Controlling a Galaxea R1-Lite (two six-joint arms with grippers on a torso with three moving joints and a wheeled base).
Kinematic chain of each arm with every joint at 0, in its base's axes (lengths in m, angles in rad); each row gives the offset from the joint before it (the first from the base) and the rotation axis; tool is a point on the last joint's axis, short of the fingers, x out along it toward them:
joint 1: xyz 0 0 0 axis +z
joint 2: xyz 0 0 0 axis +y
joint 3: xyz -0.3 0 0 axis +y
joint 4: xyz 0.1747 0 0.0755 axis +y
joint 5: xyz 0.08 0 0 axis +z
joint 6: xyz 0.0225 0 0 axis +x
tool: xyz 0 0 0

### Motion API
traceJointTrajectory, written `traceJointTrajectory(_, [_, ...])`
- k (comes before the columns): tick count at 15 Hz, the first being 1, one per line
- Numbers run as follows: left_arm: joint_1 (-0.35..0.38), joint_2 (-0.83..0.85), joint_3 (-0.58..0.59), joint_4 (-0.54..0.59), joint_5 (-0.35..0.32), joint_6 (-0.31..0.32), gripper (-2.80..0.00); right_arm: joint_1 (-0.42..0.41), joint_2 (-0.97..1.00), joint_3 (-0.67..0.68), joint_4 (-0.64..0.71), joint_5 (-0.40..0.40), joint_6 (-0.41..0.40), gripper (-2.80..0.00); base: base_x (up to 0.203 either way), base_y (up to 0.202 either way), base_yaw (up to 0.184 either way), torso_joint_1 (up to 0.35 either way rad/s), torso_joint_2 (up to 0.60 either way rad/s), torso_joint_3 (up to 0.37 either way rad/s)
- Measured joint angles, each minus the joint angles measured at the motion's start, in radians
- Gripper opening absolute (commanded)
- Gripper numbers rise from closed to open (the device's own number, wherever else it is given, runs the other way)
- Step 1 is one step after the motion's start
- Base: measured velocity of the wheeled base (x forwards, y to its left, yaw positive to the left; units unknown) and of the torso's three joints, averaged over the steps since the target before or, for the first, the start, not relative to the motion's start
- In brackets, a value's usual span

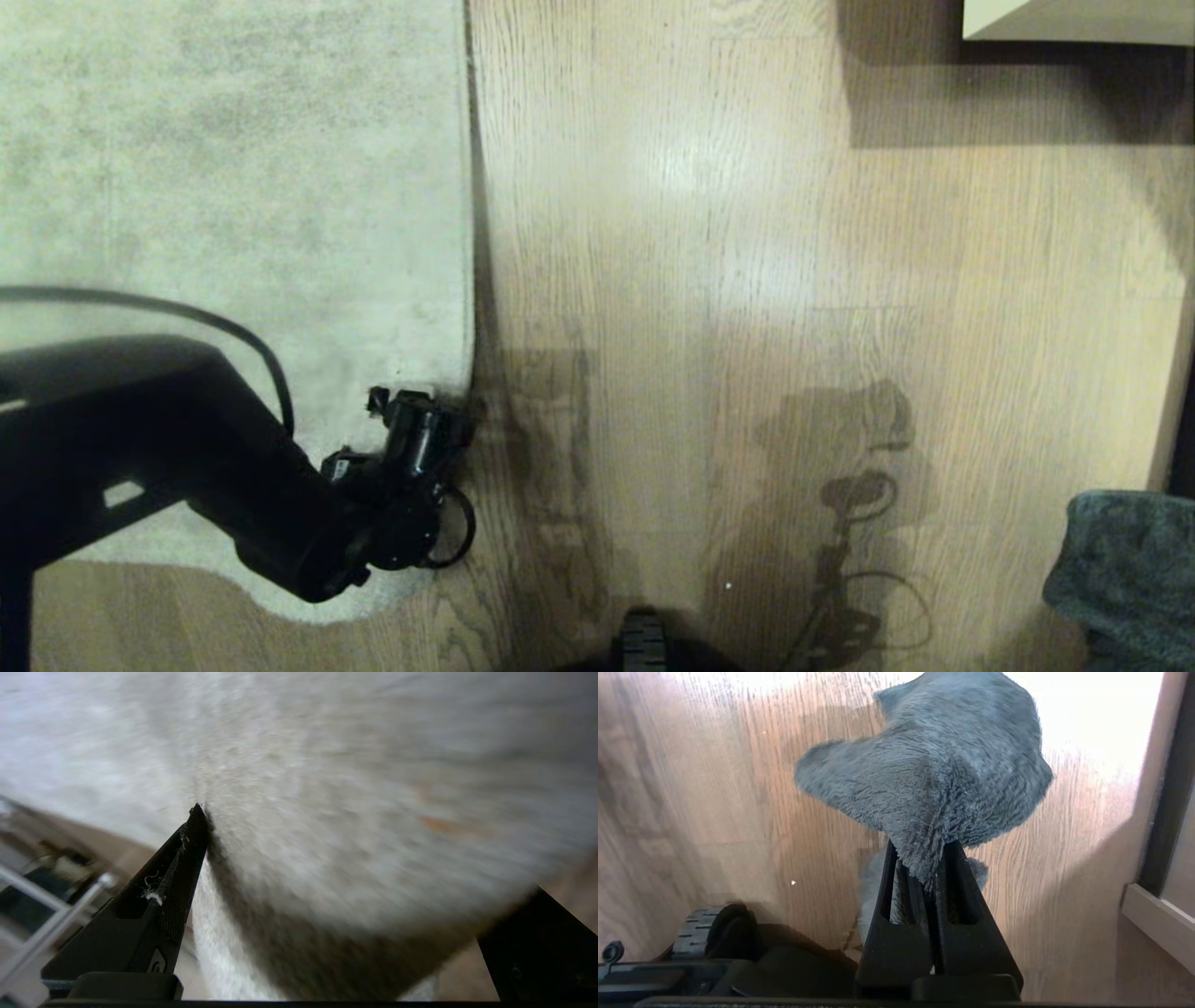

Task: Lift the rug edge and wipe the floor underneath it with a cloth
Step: Lift up the carpet

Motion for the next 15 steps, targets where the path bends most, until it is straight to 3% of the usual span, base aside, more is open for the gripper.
traceJointTrajectory(6, [0.027,-0.154,0.156,0.0,-0.004,0.104,0.0,-0.001,0.0,0.0,0.0,0.0,0.0,-2.8,0.0,0.0,0.0,0.0,0.0,0.0])
traceJointTrajectory(10, [0.002,-0.176,0.252,-0.013,-0.027,0.112,0.0,0.0,0.0,0.0,0.0,0.0,0.0,-2.8,0.0,0.0,0.0,0.0,0.0,0.0])
traceJointTrajectory(13, [-0.024,-0.121,0.316,-0.147,-0.028,0.125,0.0,-0.001,0.0,0.0,0.0,0.0,0.0,-2.8,0.0,0.0,0.0,0.0,0.0,0.0])
traceJointTrajectory(15, [-0.026,-0.074,0.365,-0.284,-0.028,0.177,0.0,0.0,0.0,0.0,0.0,0.0,0.0,-2.8,0.0,0.0,0.0,0.0,0.0,0.0])
